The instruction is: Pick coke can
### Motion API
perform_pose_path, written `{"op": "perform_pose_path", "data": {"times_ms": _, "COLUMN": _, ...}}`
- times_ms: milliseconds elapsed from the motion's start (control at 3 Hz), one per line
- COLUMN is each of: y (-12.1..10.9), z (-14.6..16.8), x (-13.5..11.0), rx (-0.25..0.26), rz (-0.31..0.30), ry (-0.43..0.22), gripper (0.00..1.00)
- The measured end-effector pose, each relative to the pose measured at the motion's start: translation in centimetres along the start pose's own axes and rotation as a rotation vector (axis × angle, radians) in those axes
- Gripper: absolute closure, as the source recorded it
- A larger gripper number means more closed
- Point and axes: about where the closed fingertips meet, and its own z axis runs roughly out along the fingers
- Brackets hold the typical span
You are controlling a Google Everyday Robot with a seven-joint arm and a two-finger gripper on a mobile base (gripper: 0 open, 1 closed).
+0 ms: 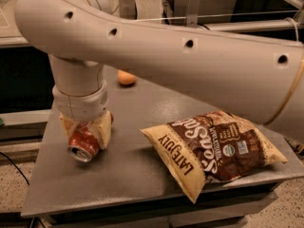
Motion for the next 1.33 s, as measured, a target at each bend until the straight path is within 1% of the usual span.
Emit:
{"op": "perform_pose_path", "data": {"times_ms": 333, "y": -1.3, "z": -2.8, "x": 3.7, "rx": 0.047, "rz": 0.006, "ry": -0.046, "gripper": 0.99}}
{"op": "perform_pose_path", "data": {"times_ms": 667, "y": -2.7, "z": -5.0, "x": 6.8, "rx": 0.091, "rz": 0.008, "ry": -0.136, "gripper": 1.0}}
{"op": "perform_pose_path", "data": {"times_ms": 1000, "y": -4.1, "z": -8.1, "x": 8.2, "rx": 0.185, "rz": 0.021, "ry": -0.105, "gripper": 1.0}}
{"op": "perform_pose_path", "data": {"times_ms": 1333, "y": -4.7, "z": -8.0, "x": 8.3, "rx": 0.204, "rz": 0.021, "ry": -0.097, "gripper": 1.0}}
